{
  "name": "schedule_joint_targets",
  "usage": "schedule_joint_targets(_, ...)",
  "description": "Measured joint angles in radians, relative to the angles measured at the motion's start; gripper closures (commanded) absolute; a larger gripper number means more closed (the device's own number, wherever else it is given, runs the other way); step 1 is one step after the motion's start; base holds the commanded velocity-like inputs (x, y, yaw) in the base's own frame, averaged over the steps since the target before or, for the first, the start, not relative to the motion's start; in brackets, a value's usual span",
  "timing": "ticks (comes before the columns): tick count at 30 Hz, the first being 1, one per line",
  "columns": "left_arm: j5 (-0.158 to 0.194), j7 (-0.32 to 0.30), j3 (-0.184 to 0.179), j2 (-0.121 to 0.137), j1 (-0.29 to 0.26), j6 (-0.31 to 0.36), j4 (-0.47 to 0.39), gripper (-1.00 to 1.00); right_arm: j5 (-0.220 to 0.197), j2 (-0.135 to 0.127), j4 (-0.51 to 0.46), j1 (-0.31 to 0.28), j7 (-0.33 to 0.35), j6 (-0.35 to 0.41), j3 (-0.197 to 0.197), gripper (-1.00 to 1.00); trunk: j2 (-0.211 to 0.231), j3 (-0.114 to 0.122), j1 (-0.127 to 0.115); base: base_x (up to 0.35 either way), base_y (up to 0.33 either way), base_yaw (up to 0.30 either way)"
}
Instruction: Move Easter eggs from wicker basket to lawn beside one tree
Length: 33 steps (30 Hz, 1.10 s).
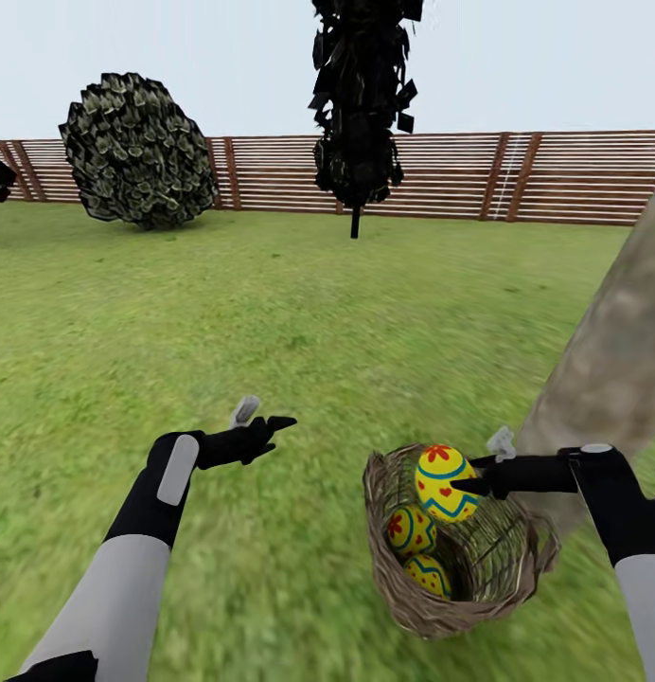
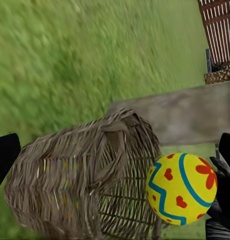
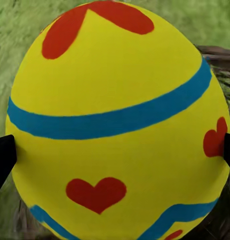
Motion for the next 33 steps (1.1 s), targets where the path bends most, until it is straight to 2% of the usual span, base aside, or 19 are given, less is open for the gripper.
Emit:
schedule_joint_targets(6, 0.000, 0.000, 0.001, -0.001, 0.000, -0.002, 0.000, -1.00, -0.001, 0.000, 0.000, 0.000, 0.005, 0.000, -0.002, 1.00, 0.042, 0.019, -0.023, -0.290, 0.000, 0.000)
schedule_joint_targets(12, 0.000, 0.000, -0.001, -0.001, 0.000, -0.002, 0.002, -1.00, -0.002, 0.001, 0.004, 0.000, 0.052, 0.001, -0.003, 1.00, 0.084, 0.038, -0.046, -0.194, 0.000, 0.000)
schedule_joint_targets(20, 0.000, 0.000, -0.001, -0.002, 0.000, -0.003, 0.002, -1.00, -0.003, 0.003, 0.012, 0.000, 0.053, 0.000, -0.003, 1.00, 0.140, 0.063, -0.077, -0.331, 0.000, 0.000)
schedule_joint_targets(26, -0.001, -0.007, 0.001, -0.001, 0.000, -0.008, 0.001, -1.00, -0.004, 0.003, 0.014, 0.000, 0.052, 0.001, -0.003, 1.00, 0.175, 0.082, -0.096, -0.039, 0.000, -0.128)
schedule_joint_targets(28, 0.001, -0.030, 0.001, -0.001, 0.000, -0.009, 0.001, -1.00, -0.005, 0.003, 0.015, 0.000, 0.053, 0.001, -0.003, 1.00, 0.175, 0.084, -0.097, -0.001, 0.000, -0.208)
schedule_joint_targets(31, -0.001, -0.104, 0.001, -0.001, 0.000, -0.010, 0.002, -1.00, -0.005, 0.002, 0.016, 0.000, 0.053, 0.001, -0.003, 1.00, 0.175, 0.087, -0.097, 0.000, 0.000, -0.211)
schedule_joint_targets(33, -0.003, -0.120, 0.001, -0.001, 0.000, -0.014, 0.018, -1.00, -0.005, 0.001, 0.017, 0.000, 0.053, 0.001, -0.003, 1.00, 0.175, 0.090, -0.096, 0.000, 0.000, -0.211)
